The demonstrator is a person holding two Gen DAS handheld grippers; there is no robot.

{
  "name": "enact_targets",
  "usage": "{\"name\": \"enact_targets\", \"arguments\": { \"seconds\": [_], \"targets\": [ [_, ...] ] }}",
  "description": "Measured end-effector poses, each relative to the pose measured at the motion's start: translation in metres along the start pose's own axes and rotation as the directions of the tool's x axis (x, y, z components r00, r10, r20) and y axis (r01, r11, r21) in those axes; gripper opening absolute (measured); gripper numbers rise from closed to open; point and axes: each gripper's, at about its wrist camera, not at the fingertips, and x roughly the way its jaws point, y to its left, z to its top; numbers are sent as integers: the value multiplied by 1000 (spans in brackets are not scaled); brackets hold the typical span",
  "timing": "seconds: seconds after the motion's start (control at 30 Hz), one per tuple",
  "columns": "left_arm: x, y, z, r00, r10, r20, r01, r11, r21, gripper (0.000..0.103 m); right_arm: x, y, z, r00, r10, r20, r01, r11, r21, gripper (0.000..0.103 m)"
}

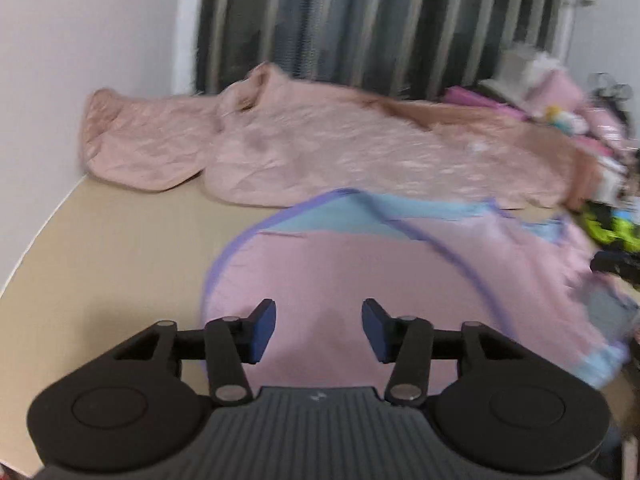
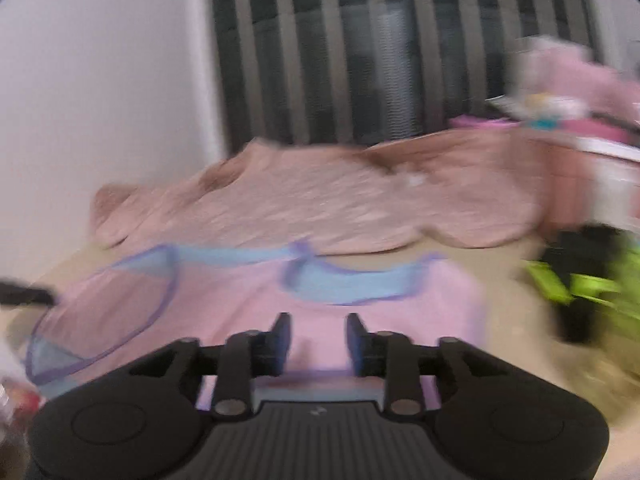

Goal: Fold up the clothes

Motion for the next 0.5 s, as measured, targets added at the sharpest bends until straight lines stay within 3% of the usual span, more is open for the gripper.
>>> {"name": "enact_targets", "arguments": {
  "seconds": [0.13, 0.17, 0.2, 0.23, 0.37, 0.47, 0.5],
  "targets": [
    [11, -4, -6, 999, 41, -25, -41, 999, 27, 45, 35, 20, 1, 998, 11, -62, -13, 1000, -24, 35],
    [11, -5, -8, 998, 55, -20, -54, 998, 33, 45, 41, 22, 0, 997, 15, -76, -17, 1000, -18, 29],
    [10, -7, -9, 998, 65, -15, -65, 997, 38, 45, 44, 24, -1, 997, 6, -82, -7, 1000, -17, 14],
    [8, -8, -11, 997, 76, -11, -75, 996, 42, 45, 45, 24, -3, 997, -22, -73, 21, 1000, -23, 7],
    [3, -14, -17, 993, 117, 8, -117, 991, 59, 46, 43, 10, -3, 996, -60, -73, 62, 998, 25, 4],
    [-2, -17, -17, 992, 127, 14, -128, 990, 66, 47, 34, 8, -2, 996, -63, -62, 65, 997, 37, 11],
    [-12, -20, -18, 995, 98, 29, -100, 992, 79, 47, 22, 9, -2, 998, -37, -43, 38, 999, 19, 15]
  ]
}}
